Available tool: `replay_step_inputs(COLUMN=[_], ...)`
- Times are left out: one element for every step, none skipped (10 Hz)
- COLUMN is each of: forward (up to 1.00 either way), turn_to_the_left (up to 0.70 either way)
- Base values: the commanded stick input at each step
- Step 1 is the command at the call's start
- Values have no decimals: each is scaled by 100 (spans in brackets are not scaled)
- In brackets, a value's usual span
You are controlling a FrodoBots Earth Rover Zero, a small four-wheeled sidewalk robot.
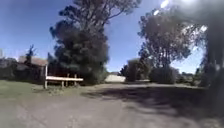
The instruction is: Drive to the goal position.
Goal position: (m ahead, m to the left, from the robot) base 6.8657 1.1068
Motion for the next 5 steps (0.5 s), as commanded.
replay_step_inputs(forward=[100, 100, 100, 100, 100], turn_to_the_left=[0, 0, 0, 0, 0])
